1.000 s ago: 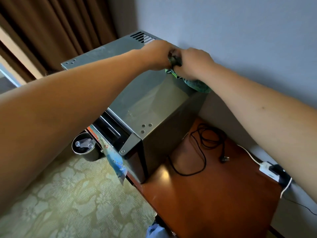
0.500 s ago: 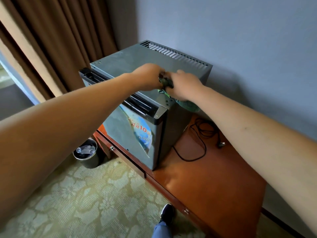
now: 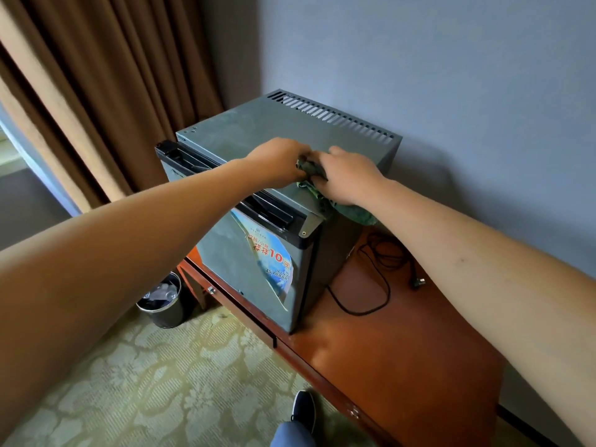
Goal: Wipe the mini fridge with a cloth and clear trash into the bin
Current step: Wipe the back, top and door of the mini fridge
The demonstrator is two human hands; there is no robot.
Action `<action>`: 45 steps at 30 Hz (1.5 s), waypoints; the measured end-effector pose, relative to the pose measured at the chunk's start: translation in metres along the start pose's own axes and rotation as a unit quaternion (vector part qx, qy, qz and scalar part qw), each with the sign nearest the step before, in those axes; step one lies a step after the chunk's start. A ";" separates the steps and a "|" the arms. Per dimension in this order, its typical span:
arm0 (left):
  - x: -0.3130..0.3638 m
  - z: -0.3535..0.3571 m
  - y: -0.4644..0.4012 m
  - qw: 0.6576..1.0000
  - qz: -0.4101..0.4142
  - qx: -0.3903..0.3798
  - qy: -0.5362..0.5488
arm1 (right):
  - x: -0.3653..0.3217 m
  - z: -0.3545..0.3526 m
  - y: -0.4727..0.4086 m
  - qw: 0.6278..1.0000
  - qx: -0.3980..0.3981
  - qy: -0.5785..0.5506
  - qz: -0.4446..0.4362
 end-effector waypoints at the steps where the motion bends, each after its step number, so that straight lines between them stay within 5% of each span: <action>1: -0.003 0.001 -0.010 1.000 -0.004 0.004 -0.002 | 0.006 0.001 -0.011 1.000 -0.001 -0.002 0.003; 21: -0.072 0.003 -0.191 0.997 -0.068 0.008 0.024 | 0.097 0.033 -0.196 0.999 0.036 -0.018 0.008; 45: -0.063 -0.011 -0.008 0.997 0.030 0.006 0.072 | -0.041 0.006 -0.028 0.989 0.011 -0.047 0.140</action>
Point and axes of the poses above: each hand's wrist, its own y-axis away from the middle knuckle, its own z-axis out of the palm, x = y × z, the point moved 5 cm from there along -y, towards the middle knuckle, and after that the axes turned 5 degrees about z, right-handed, at the moved point
